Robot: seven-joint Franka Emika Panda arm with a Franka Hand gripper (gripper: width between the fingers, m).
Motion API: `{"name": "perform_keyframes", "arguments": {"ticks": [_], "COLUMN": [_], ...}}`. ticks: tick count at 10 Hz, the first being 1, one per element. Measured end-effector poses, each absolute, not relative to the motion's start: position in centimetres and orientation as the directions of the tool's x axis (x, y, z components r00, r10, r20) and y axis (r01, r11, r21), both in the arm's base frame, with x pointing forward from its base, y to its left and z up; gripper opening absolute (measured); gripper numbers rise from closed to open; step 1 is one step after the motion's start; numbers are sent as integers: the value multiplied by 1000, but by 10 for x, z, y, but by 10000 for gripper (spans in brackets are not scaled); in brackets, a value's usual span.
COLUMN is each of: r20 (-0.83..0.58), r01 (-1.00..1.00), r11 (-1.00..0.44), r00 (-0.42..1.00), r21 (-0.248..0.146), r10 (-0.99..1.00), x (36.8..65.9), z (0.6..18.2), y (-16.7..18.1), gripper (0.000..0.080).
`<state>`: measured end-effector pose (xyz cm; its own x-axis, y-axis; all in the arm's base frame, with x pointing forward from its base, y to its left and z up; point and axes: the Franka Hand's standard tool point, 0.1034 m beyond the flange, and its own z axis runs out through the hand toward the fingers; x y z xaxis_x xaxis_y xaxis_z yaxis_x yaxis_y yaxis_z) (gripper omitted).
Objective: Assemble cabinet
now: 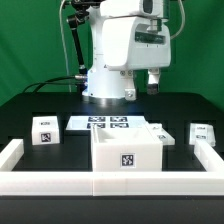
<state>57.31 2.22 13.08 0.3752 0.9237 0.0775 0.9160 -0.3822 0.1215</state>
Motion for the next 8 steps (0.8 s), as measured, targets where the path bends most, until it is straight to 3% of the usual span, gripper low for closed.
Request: {"name": "perform_keyframes", "arguments": {"ticks": [3, 8], "r20": [6, -17], "r01": [987, 992], "r11": [-112, -52], "r00": [112, 54], "r21": [119, 111], "r10": [994, 998], "x": [560, 555], "z": [118, 114], "y": [19, 18], "gripper": [798, 798]}}
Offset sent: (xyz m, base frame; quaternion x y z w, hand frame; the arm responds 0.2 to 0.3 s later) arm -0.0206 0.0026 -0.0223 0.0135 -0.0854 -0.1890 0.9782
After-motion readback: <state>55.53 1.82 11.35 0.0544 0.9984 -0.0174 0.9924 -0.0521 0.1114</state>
